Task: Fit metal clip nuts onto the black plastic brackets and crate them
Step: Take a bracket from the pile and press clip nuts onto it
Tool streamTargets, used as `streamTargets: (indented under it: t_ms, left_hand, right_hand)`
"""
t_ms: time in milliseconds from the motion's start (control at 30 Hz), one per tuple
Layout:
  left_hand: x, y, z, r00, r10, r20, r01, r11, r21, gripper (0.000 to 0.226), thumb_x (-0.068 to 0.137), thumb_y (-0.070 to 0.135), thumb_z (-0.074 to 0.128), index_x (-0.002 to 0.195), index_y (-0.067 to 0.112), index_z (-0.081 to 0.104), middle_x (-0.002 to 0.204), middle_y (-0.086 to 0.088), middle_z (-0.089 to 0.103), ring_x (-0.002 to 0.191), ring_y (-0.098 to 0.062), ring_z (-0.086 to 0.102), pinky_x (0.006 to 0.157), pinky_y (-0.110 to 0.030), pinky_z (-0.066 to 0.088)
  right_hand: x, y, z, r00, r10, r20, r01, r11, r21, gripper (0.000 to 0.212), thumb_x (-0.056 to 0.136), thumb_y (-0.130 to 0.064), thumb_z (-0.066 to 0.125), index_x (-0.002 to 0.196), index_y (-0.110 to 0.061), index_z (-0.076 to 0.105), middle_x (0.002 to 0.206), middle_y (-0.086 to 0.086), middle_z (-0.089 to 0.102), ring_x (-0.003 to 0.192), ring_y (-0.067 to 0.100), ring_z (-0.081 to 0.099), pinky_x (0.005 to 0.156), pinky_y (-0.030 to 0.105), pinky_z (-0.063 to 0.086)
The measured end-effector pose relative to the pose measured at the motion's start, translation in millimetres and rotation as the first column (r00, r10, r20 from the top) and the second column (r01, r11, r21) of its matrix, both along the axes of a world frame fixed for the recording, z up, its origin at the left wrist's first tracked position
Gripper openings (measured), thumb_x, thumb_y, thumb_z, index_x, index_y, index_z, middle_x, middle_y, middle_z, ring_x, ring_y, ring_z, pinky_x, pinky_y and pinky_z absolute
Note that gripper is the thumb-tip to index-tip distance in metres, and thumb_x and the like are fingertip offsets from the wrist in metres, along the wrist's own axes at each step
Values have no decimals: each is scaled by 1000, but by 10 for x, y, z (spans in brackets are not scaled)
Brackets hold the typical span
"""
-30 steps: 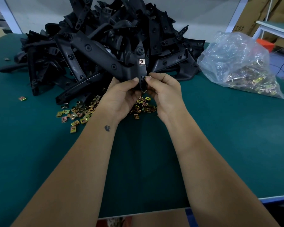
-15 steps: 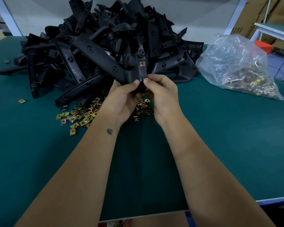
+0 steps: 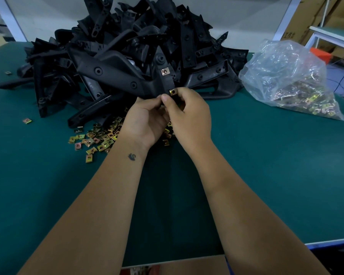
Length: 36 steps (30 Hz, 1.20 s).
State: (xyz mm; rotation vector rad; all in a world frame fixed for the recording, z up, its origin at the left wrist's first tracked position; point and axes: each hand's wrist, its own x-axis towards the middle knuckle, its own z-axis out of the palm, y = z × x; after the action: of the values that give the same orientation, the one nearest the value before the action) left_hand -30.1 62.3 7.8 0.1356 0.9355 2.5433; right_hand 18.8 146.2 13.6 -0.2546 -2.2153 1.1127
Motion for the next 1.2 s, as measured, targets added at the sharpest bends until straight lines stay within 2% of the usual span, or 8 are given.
streamTargets:
  t_ms: [100, 233, 433, 567, 767, 900, 1033, 1200]
  left_hand:
    - [-7, 6, 6, 1000, 1, 8, -1, 1000, 9, 32, 96, -10, 41, 121, 7, 50, 100, -12, 62, 96, -24, 54, 105, -39, 42]
    - [-3, 9, 18, 1000, 3, 18, -2, 999, -40, 32, 96, -9, 42, 124, 7, 47, 97, -12, 61, 82, -19, 53, 74, -26, 43]
    - [6, 7, 4, 998, -1, -60, -3, 998, -68, 36, 97, -8, 42, 129, 5, 52, 114, -15, 64, 108, -30, 56, 112, -47, 36]
    - [20, 8, 19, 997, -12, -81, 4, 994, -105, 29, 96, -5, 47, 114, 13, 61, 108, -10, 70, 106, -27, 61, 113, -51, 38]
    - [17, -18, 65, 995, -1, -95, -16, 983, -184, 49, 98, 14, 52, 144, 0, 45, 118, -13, 66, 86, -18, 67, 81, -32, 57]
    - [37, -31, 84, 978, 134, -159, -173, 948, -268, 29, 99, 22, 57, 124, 7, 61, 107, -6, 74, 91, -17, 69, 84, -34, 56]
    - [191, 80, 122, 961, 191, -199, -242, 930, -276, 10, 100, 18, 57, 102, 15, 66, 100, -4, 75, 90, -19, 69, 86, -35, 57]
    - [637, 630, 251, 981, 122, -151, -170, 915, -367, 18, 96, 25, 64, 106, 10, 67, 93, -6, 74, 75, -19, 69, 63, -28, 53]
  right_hand:
    - [14, -7, 6, 1000, -13, 1, 13, 998, 55, 22, 96, -33, 58, 98, -15, 70, 93, -5, 66, 86, 12, 60, 76, 38, 51]
    - [16, 2, 14, 1000, -21, -11, 22, 996, 90, 23, 96, -31, 59, 93, -12, 71, 89, -4, 64, 83, 12, 57, 73, 36, 49]
    - [17, 0, 10, 999, -28, -16, 29, 998, 58, 21, 95, -35, 59, 98, -17, 70, 93, -7, 65, 81, 7, 58, 74, 33, 51]
    - [8, 17, 3, 1000, -13, -7, 13, 998, -60, 23, 94, -40, 59, 94, -19, 66, 91, -6, 67, 80, 8, 61, 74, 36, 53]
    - [51, 55, 13, 998, 18, -63, -30, 981, -192, 23, 96, -35, 59, 84, -17, 66, 83, -1, 64, 77, 11, 57, 68, 29, 46]
    - [136, 75, 47, 998, 20, -53, -36, 948, -316, 21, 94, -35, 63, 94, -16, 71, 87, -6, 68, 82, 8, 62, 72, 24, 49]
    - [266, 117, 88, 988, 67, -138, -141, 749, -648, 16, 86, -23, 75, 98, -13, 71, 84, -9, 70, 78, 1, 65, 73, 19, 54]
    - [573, 325, 161, 952, -88, -293, -229, 431, -873, 9, 88, -4, 68, 89, -13, 70, 79, 1, 71, 66, 11, 64, 60, 22, 52]
